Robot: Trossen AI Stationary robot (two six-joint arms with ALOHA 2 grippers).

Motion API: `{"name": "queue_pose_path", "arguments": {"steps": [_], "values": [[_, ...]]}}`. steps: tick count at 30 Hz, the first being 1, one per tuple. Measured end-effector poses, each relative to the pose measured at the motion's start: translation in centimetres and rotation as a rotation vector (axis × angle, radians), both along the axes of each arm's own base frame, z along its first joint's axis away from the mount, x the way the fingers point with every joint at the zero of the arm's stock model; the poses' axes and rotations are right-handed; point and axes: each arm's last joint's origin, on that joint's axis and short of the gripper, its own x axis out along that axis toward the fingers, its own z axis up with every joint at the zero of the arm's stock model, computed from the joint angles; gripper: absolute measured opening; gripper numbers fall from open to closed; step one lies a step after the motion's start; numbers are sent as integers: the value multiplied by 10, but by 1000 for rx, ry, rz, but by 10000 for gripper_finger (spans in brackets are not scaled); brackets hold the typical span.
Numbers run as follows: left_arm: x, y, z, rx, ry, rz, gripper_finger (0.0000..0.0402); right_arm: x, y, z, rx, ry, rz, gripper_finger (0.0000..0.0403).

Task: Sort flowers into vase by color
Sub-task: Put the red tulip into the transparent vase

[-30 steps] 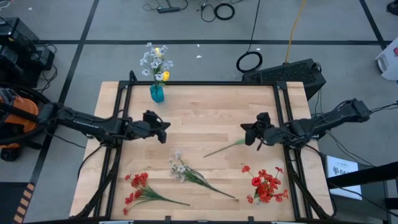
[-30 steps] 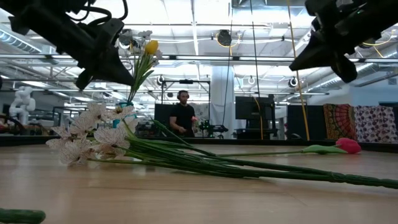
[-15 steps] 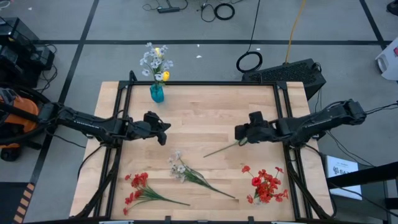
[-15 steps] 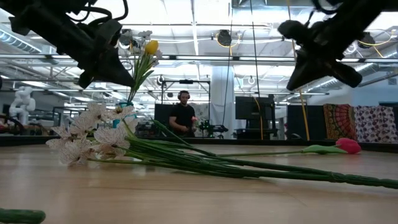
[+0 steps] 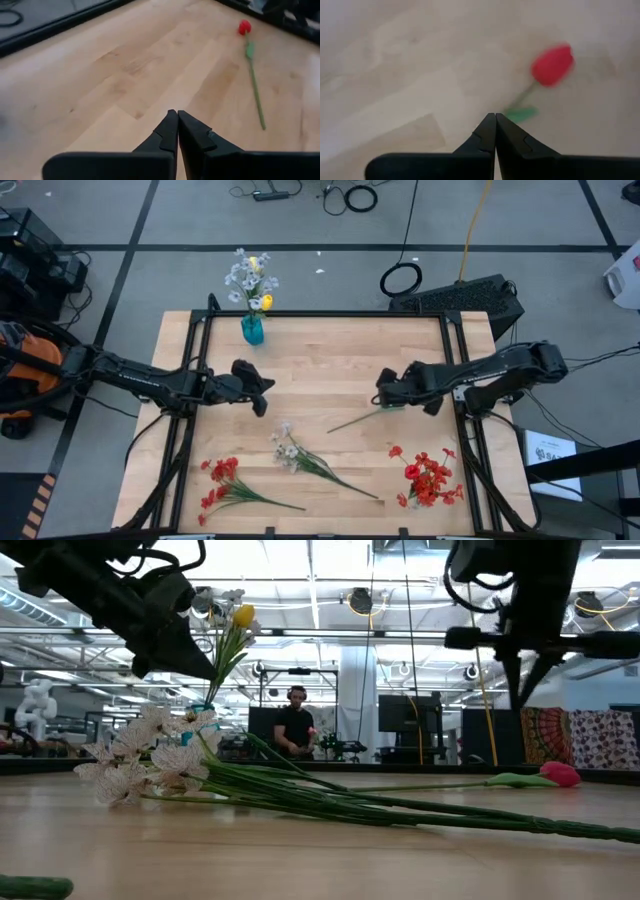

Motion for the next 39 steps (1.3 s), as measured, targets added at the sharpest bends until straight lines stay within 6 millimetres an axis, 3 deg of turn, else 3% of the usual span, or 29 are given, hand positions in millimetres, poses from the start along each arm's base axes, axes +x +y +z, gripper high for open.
{"name": "queue_pose_path", "arguments": {"steps": [8,25,35,39], "values": [[0,-3,-1,2,38,-117,19,6,4,-17,129,59,-183,11],[-3,-3,-5,-1,87,-125,20,20,-10,-48,186,24,-255,137],[-3,-3,-5,-2,87,-124,20,9,-14,-82,271,-41,-264,143],[-3,-3,-5,-2,86,-124,20,5,-14,-87,266,-36,-182,123]]}}
